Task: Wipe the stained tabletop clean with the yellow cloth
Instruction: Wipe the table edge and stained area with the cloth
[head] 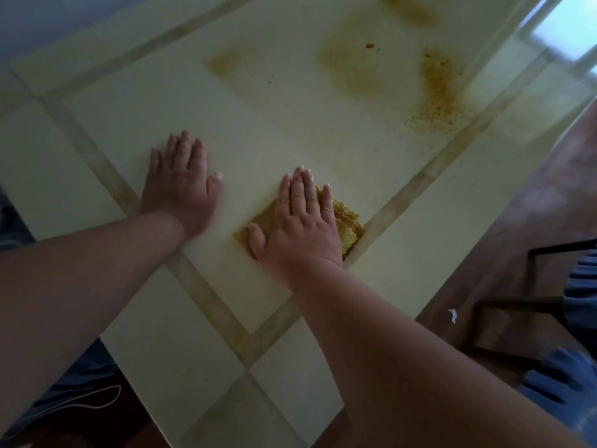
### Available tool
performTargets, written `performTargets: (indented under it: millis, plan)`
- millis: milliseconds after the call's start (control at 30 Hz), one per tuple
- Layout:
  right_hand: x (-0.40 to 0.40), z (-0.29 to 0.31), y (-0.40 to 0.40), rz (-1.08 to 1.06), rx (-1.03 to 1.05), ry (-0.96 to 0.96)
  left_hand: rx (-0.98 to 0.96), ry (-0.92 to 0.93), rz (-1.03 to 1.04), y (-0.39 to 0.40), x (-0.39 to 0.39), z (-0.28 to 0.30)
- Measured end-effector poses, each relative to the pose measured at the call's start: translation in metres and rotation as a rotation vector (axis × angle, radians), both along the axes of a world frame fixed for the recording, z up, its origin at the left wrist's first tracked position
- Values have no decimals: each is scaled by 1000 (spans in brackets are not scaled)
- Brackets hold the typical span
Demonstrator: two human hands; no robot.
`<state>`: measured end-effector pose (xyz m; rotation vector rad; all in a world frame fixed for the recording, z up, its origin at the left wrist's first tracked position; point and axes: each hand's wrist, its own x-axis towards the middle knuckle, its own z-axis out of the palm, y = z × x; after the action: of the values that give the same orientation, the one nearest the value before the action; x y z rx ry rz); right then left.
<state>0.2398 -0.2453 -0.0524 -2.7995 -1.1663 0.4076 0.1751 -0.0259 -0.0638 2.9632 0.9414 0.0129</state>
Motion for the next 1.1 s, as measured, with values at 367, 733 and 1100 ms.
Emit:
performTargets:
  millis: [367,733,1100]
  plan:
    - [46,8,-126,-95,-126,-32,-29,-29,-9,6,-3,-5]
    - [81,6,-133,-214,-171,-70,11,-55,-22,8,-1,-6]
    - [116,4,-28,-310,-180,-62,25,-69,-12,6,1,-8]
